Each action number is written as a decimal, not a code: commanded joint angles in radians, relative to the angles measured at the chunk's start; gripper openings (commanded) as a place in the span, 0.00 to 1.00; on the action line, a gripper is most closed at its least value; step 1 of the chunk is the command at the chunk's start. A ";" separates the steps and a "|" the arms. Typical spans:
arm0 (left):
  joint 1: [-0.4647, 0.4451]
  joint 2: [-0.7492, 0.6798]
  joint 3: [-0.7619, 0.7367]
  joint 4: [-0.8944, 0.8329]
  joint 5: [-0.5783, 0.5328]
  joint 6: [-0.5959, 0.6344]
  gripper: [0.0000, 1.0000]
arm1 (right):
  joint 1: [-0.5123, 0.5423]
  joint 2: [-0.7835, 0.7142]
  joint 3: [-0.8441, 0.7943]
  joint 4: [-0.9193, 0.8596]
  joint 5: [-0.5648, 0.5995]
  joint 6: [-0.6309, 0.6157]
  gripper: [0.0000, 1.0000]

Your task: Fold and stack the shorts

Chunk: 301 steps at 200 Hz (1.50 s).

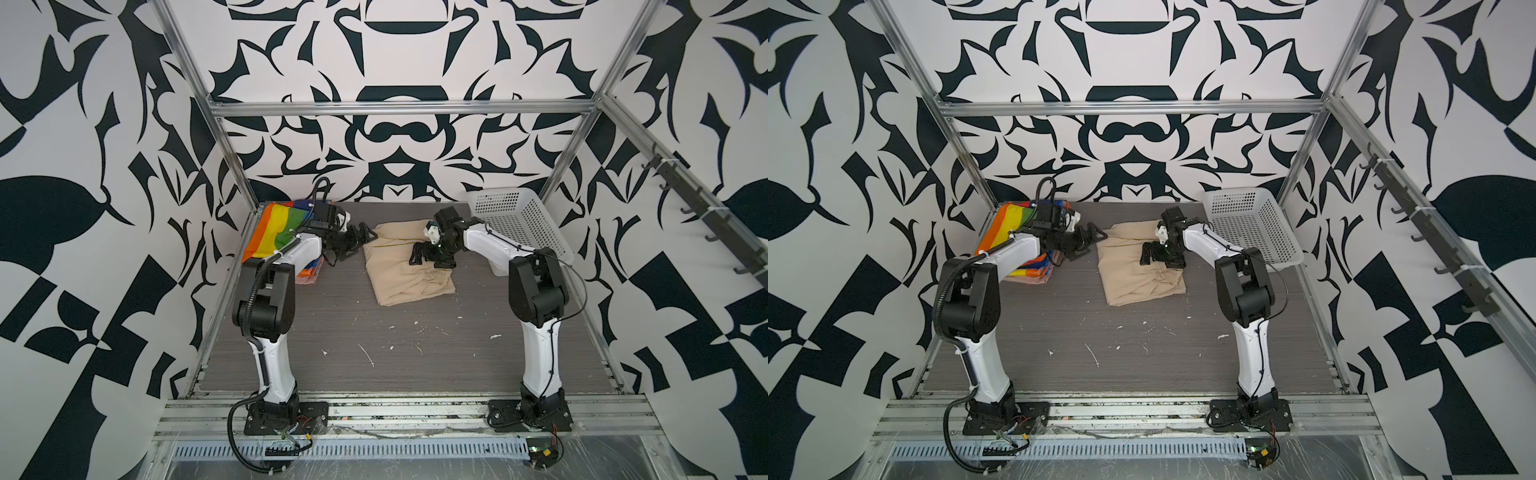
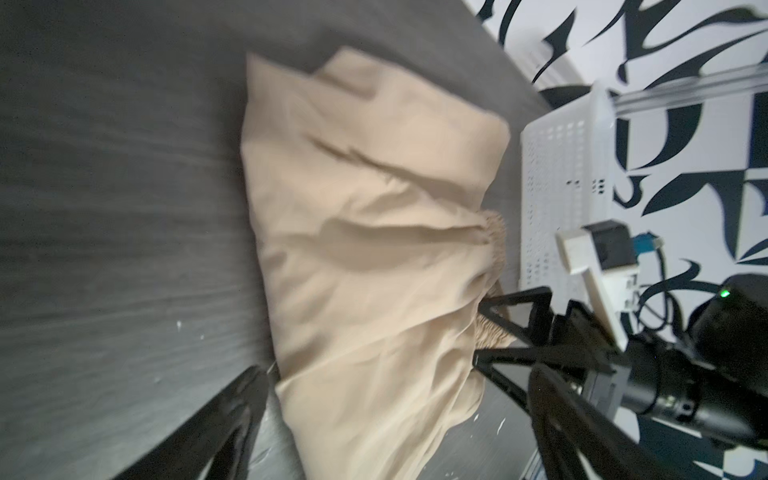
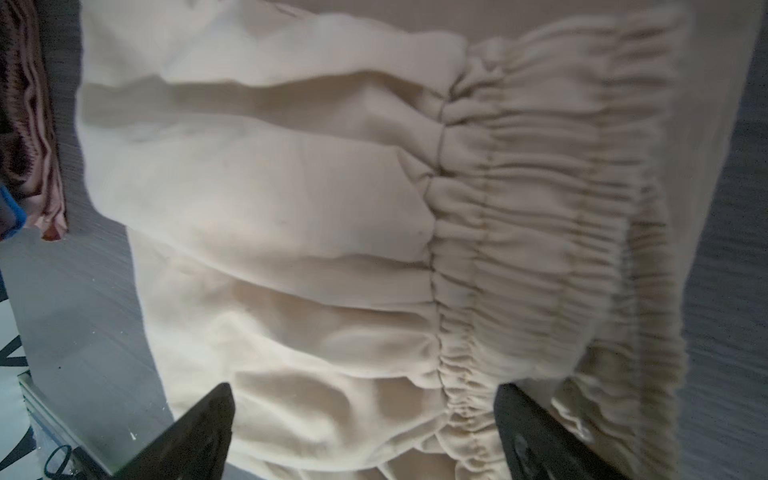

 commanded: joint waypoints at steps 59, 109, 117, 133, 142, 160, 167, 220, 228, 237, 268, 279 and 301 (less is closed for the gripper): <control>-0.062 -0.001 -0.085 -0.133 -0.018 0.107 0.97 | -0.010 -0.192 -0.116 0.033 -0.039 0.012 0.99; -0.069 0.080 -0.006 -0.176 -0.082 0.144 0.74 | -0.023 -0.314 -0.176 0.029 -0.050 0.020 0.99; -0.072 0.101 0.011 -0.190 -0.088 0.154 0.70 | -0.030 -0.327 -0.191 0.037 -0.055 0.025 0.99; -0.080 0.151 0.066 -0.253 -0.110 0.186 0.63 | -0.042 -0.351 -0.217 0.045 -0.064 0.028 1.00; -0.085 0.169 0.086 -0.276 -0.126 0.196 0.61 | -0.046 -0.362 -0.228 0.047 -0.065 0.027 0.99; -0.095 0.187 0.103 -0.282 -0.148 0.198 0.56 | -0.053 -0.383 -0.250 0.052 -0.069 0.027 1.00; -0.099 0.192 0.110 -0.284 -0.154 0.199 0.52 | -0.055 -0.390 -0.257 0.056 -0.070 0.026 1.00; -0.130 0.200 0.215 -0.356 -0.269 0.265 0.12 | -0.062 -0.432 -0.310 0.079 -0.094 0.027 1.00; -0.130 0.197 0.247 -0.388 -0.297 0.285 0.06 | -0.062 -0.440 -0.321 0.082 -0.094 0.028 0.99; -0.130 0.195 0.291 -0.436 -0.329 0.314 0.01 | -0.063 -0.446 -0.332 0.085 -0.097 0.028 1.00; -0.138 0.182 0.454 -0.646 -0.501 0.432 0.00 | -0.062 -0.436 -0.359 0.096 -0.107 0.035 1.00; -0.141 0.198 0.540 -0.752 -0.583 0.470 0.00 | -0.057 -0.429 -0.363 0.109 -0.107 0.041 1.00; -0.156 0.226 0.682 -0.928 -0.810 0.545 0.00 | -0.039 -0.401 -0.338 0.120 -0.107 0.047 0.99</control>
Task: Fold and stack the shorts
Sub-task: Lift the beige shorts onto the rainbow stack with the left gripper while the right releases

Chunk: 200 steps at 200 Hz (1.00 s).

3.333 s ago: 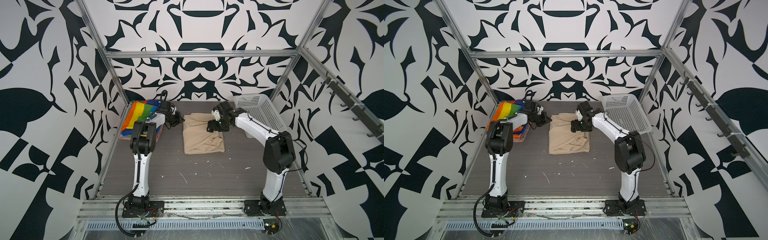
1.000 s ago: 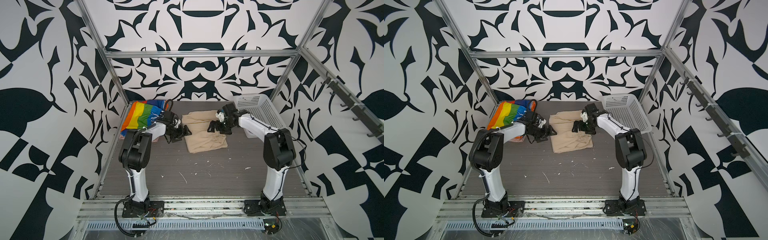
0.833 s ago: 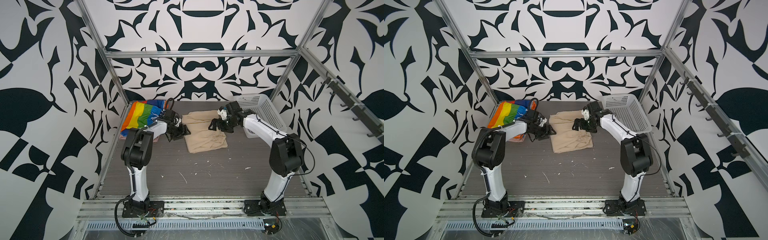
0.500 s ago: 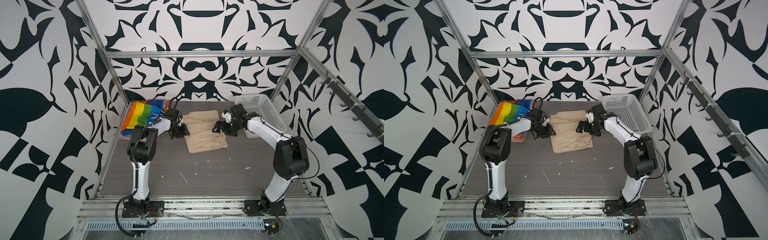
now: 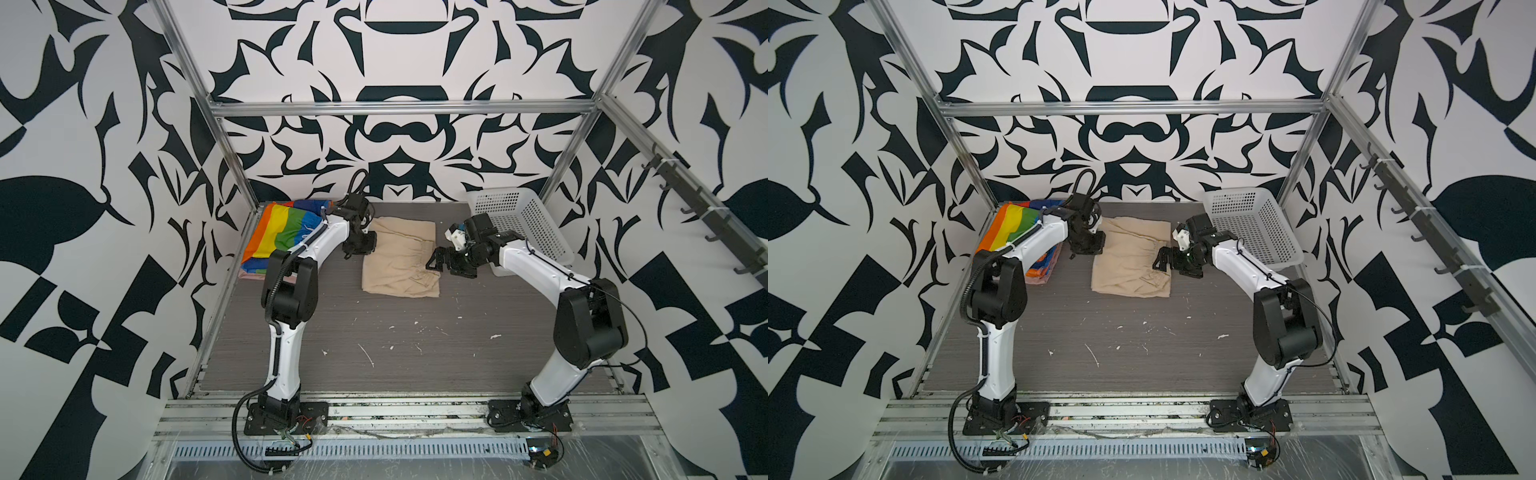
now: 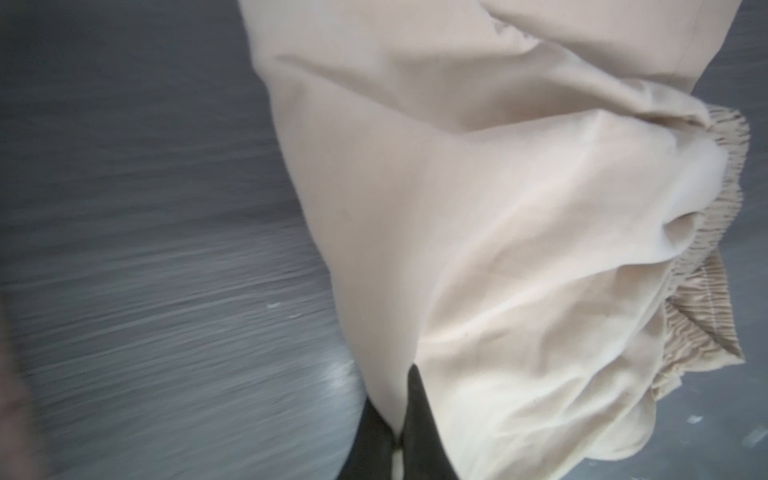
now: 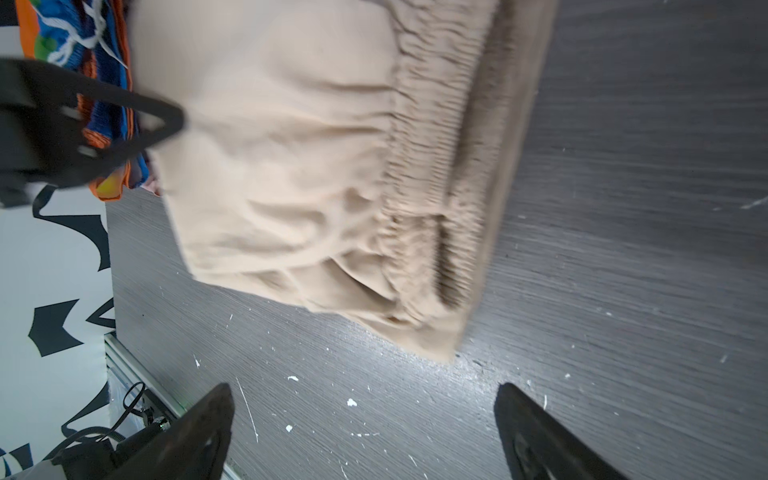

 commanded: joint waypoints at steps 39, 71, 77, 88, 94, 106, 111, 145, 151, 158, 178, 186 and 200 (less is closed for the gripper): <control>-0.041 0.022 0.233 -0.364 -0.671 0.265 0.00 | 0.083 0.091 0.133 0.041 -0.021 0.022 1.00; -0.041 0.004 0.245 -0.300 -0.864 0.387 0.00 | 0.119 0.142 0.211 0.045 -0.045 0.038 1.00; -0.042 0.001 0.247 -0.285 -0.889 0.409 0.00 | 0.123 0.148 0.221 0.047 -0.048 0.043 1.00; -0.041 -0.006 0.247 -0.255 -0.925 0.453 0.00 | 0.129 0.156 0.239 0.056 -0.059 0.049 1.00; -0.041 -0.011 0.245 -0.234 -0.941 0.482 0.00 | 0.133 0.163 0.248 0.059 -0.065 0.052 1.00; -0.043 -0.025 0.229 -0.175 -0.971 0.552 0.00 | 0.141 0.178 0.270 0.062 -0.074 0.056 1.00; -0.045 -0.033 0.217 -0.143 -0.985 0.587 0.00 | 0.143 0.184 0.278 0.064 -0.074 0.058 1.00; -0.057 -0.099 0.114 0.121 -1.051 0.836 0.00 | 0.149 0.213 0.301 0.082 -0.094 0.068 1.00; -0.057 -0.108 0.106 0.148 -1.056 0.861 0.00 | 0.149 0.214 0.301 0.086 -0.096 0.068 1.00; -0.057 -0.114 0.109 0.165 -1.062 0.877 0.00 | 0.149 0.215 0.299 0.089 -0.099 0.070 1.00; -0.056 -0.132 0.123 0.183 -1.064 0.897 0.00 | 0.149 0.217 0.294 0.099 -0.108 0.072 1.00; -0.056 -0.141 0.124 0.196 -1.063 0.904 0.00 | 0.149 0.217 0.291 0.103 -0.111 0.070 1.00; -0.055 -0.155 0.121 0.212 -1.051 0.911 0.00 | 0.149 0.216 0.286 0.110 -0.118 0.070 1.00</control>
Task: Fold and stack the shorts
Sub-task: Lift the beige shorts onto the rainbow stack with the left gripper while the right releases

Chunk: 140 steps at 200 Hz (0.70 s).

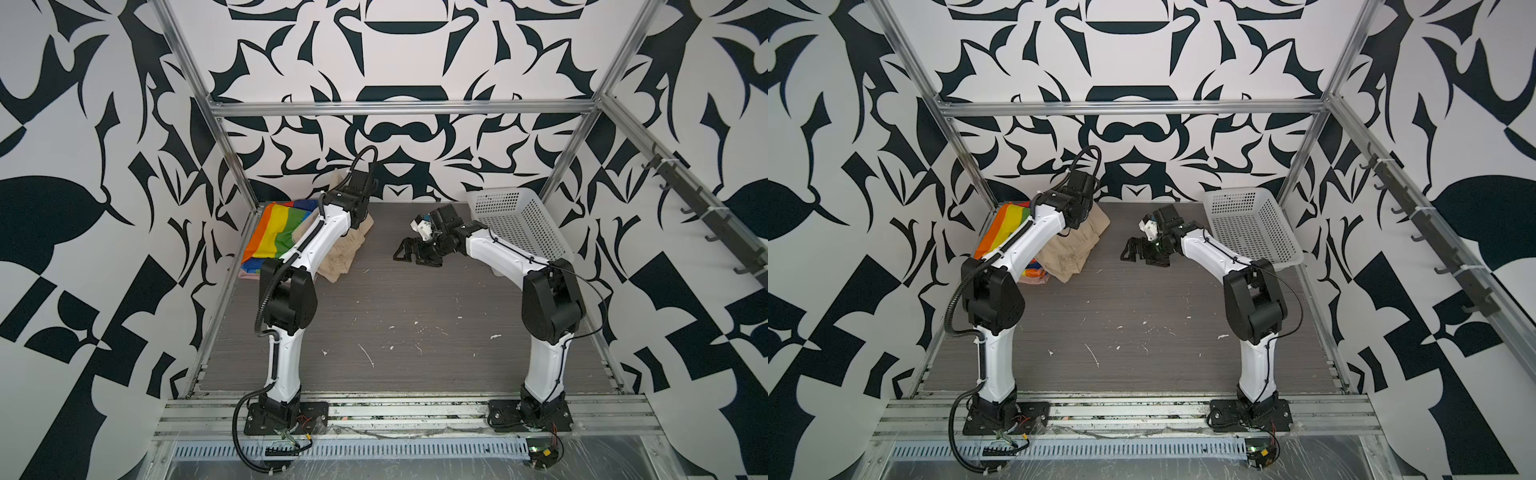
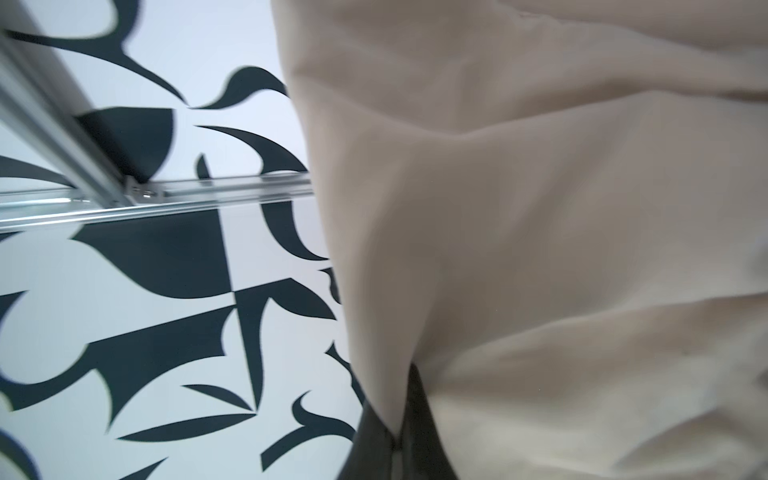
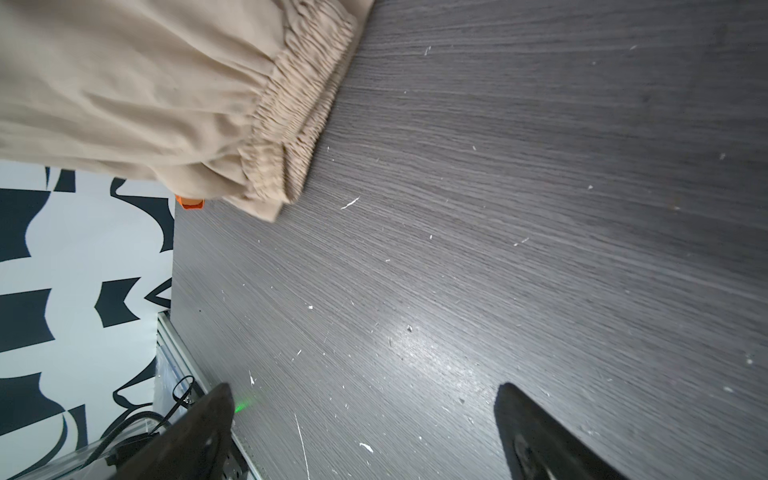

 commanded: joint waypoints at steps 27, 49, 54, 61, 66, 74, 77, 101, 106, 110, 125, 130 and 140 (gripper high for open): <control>0.007 -0.087 0.007 0.100 -0.036 0.094 0.00 | 0.006 -0.024 0.009 0.046 -0.039 0.004 1.00; 0.007 -0.093 0.033 0.067 -0.042 0.084 0.00 | 0.005 -0.030 0.004 0.050 -0.042 0.003 1.00; 0.007 -0.096 0.041 0.059 -0.034 0.077 0.00 | 0.006 -0.030 0.003 0.051 -0.041 0.003 1.00; 0.008 -0.104 0.040 0.056 -0.024 0.075 0.00 | 0.006 -0.031 0.003 0.051 -0.043 0.003 1.00; 0.011 -0.110 0.033 0.062 -0.014 0.078 0.00 | 0.006 -0.031 0.003 0.053 -0.044 0.003 1.00; 0.022 -0.118 0.020 0.073 -0.004 0.089 0.00 | 0.006 -0.033 0.003 0.052 -0.044 0.004 1.00; 0.025 -0.120 0.016 0.074 -0.002 0.091 0.00 | 0.006 -0.033 0.002 0.053 -0.045 0.004 1.00; 0.055 -0.140 -0.002 0.061 0.024 0.084 0.00 | 0.005 -0.033 0.004 0.053 -0.050 0.005 1.00; 0.060 -0.147 -0.006 0.060 0.034 0.080 0.00 | 0.005 -0.033 0.004 0.053 -0.050 0.006 1.00; 0.064 -0.154 -0.011 0.059 0.044 0.077 0.00 | 0.005 -0.031 0.006 0.054 -0.051 0.006 1.00; 0.078 -0.175 -0.022 0.059 0.071 0.072 0.00 | 0.005 -0.029 0.010 0.050 -0.055 0.006 1.00; 0.081 -0.181 -0.026 0.060 0.078 0.072 0.00 | 0.007 -0.027 0.013 0.048 -0.055 0.007 1.00; 0.089 -0.191 -0.032 0.058 0.097 0.071 0.00 | 0.005 -0.023 0.017 0.044 -0.057 0.010 1.00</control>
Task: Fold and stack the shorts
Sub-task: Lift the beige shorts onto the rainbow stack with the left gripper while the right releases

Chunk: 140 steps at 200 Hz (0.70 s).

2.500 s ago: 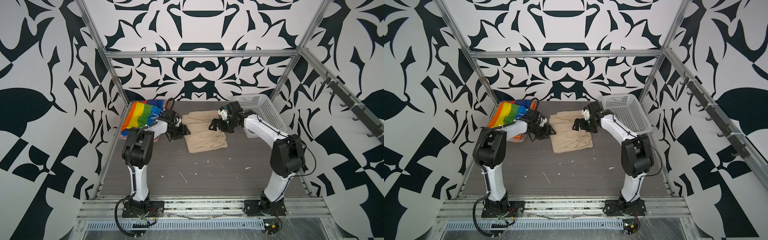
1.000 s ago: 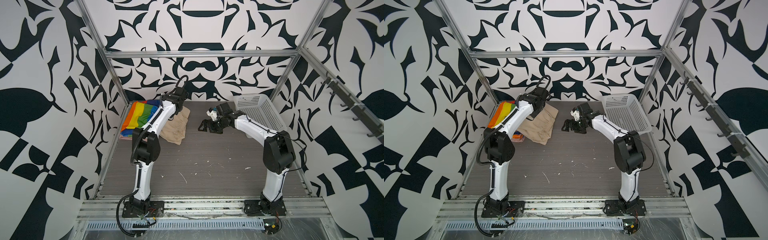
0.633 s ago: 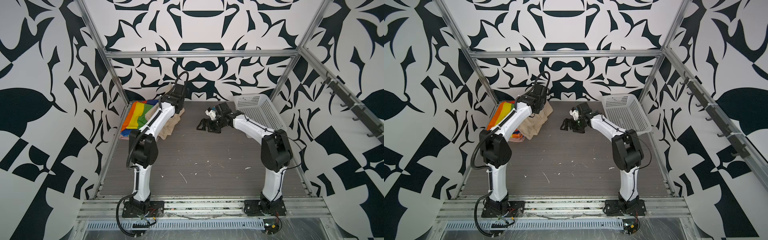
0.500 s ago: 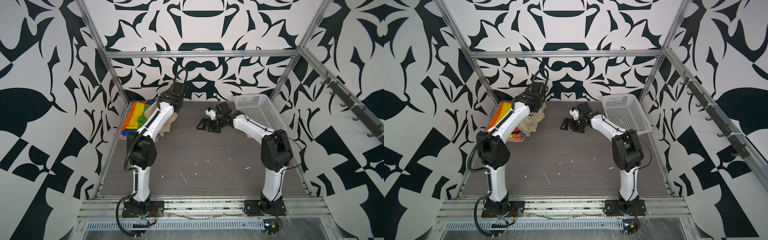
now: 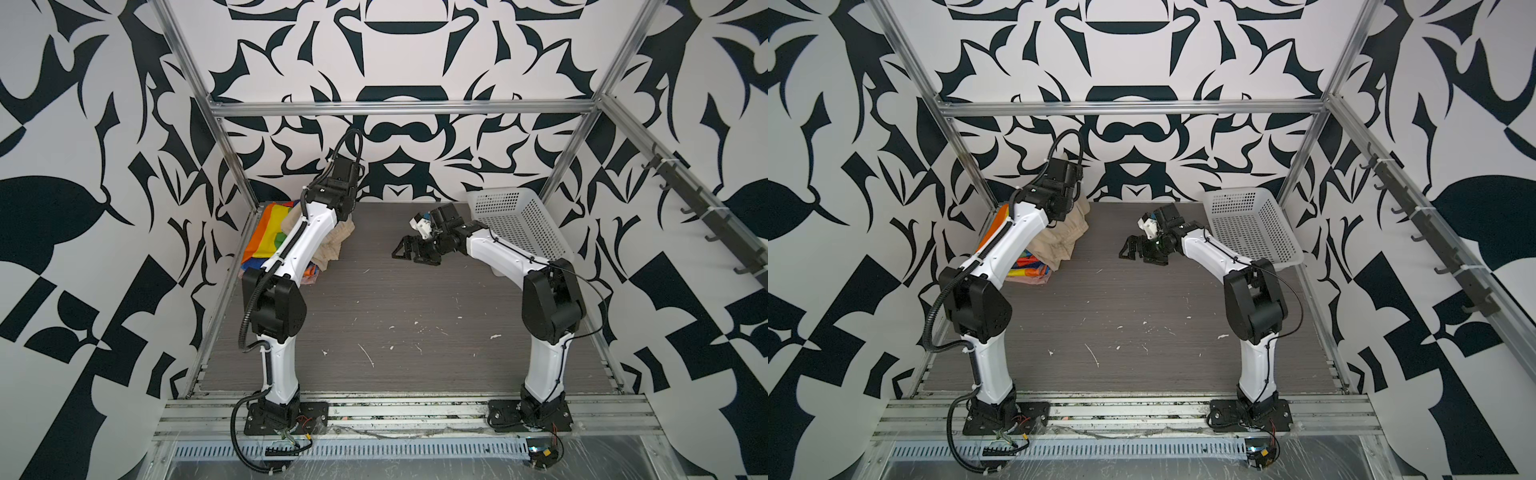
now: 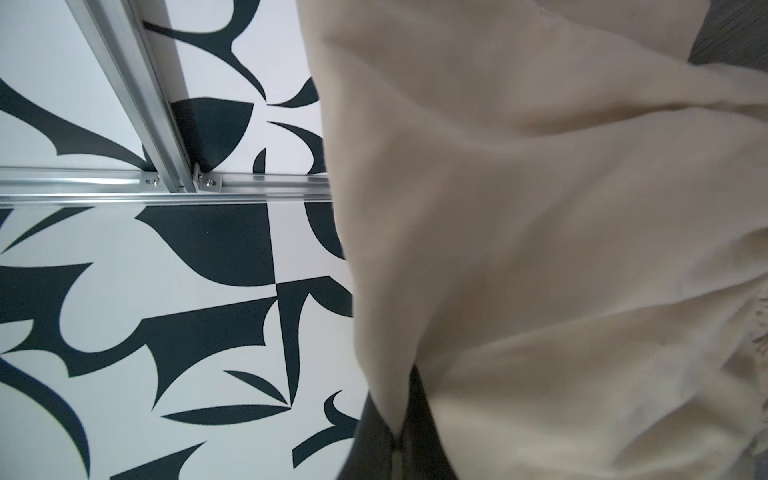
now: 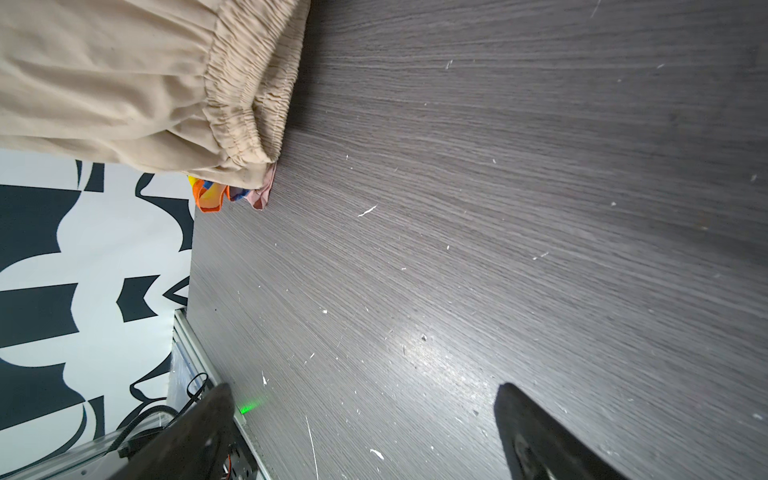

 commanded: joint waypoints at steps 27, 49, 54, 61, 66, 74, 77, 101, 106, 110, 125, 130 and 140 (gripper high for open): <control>0.047 -0.105 -0.036 0.000 0.091 -0.014 0.00 | 0.007 -0.009 0.037 0.012 -0.031 0.021 1.00; 0.078 -0.132 -0.083 0.029 0.119 -0.014 0.00 | 0.009 0.000 0.052 0.010 -0.036 0.030 1.00; 0.089 -0.138 -0.095 0.039 0.128 -0.015 0.00 | 0.009 0.001 0.054 0.009 -0.037 0.029 1.00; 0.105 -0.144 -0.108 0.047 0.146 -0.020 0.00 | 0.011 0.002 0.056 0.009 -0.036 0.030 1.00; 0.118 -0.146 -0.113 0.047 0.157 -0.027 0.00 | 0.012 0.002 0.059 0.010 -0.037 0.031 1.00; 0.139 -0.147 -0.119 0.047 0.179 -0.035 0.00 | 0.015 0.004 0.061 0.008 -0.036 0.032 1.00; 0.147 -0.146 -0.121 0.046 0.188 -0.038 0.00 | 0.015 0.005 0.061 0.008 -0.037 0.031 1.00; 0.209 -0.135 -0.125 0.046 0.251 -0.066 0.00 | 0.020 0.016 0.068 0.001 -0.038 0.031 1.00; 0.221 -0.131 -0.127 0.048 0.262 -0.072 0.00 | 0.021 0.020 0.070 -0.001 -0.039 0.031 1.00; 0.230 -0.128 -0.128 0.049 0.273 -0.077 0.00 | 0.020 0.023 0.073 -0.004 -0.039 0.031 1.00; 0.261 -0.112 -0.129 0.053 0.307 -0.093 0.00 | 0.024 0.034 0.085 -0.014 -0.042 0.029 1.00; 0.270 -0.107 -0.135 0.059 0.314 -0.096 0.00 | 0.024 0.038 0.088 -0.019 -0.042 0.029 1.00; 0.286 -0.098 -0.149 0.076 0.325 -0.098 0.00 | 0.025 0.045 0.092 -0.020 -0.043 0.029 1.00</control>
